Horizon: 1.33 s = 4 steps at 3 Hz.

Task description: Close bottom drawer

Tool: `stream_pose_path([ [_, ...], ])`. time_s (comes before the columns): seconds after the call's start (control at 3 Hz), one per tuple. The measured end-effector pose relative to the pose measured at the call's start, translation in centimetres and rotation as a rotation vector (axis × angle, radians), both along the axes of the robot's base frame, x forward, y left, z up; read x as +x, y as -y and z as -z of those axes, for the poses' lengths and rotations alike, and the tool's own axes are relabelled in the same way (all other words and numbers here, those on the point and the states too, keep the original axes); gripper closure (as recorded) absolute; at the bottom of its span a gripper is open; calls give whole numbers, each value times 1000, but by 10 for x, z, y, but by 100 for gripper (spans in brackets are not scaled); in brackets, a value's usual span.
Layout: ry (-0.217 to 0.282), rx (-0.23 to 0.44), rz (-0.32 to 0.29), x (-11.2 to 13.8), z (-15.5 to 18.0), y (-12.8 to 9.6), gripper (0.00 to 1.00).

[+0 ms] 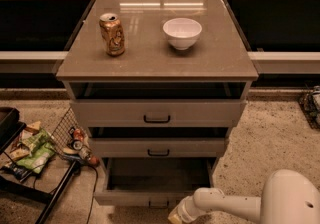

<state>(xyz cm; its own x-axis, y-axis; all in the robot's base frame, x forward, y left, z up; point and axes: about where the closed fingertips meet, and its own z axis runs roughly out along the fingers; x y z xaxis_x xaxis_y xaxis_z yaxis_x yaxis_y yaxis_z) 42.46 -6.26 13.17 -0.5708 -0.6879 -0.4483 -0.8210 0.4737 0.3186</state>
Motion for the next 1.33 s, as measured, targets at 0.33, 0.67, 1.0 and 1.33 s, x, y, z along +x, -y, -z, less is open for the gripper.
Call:
stream_pose_path([
  [0.33, 16, 18, 5, 5, 4, -5, 100],
  [0.67, 72, 35, 15, 39, 6, 6, 100],
  [1.0, 72, 35, 15, 39, 6, 6, 100],
  [1.33, 130, 38, 41, 75, 4, 26, 100],
])
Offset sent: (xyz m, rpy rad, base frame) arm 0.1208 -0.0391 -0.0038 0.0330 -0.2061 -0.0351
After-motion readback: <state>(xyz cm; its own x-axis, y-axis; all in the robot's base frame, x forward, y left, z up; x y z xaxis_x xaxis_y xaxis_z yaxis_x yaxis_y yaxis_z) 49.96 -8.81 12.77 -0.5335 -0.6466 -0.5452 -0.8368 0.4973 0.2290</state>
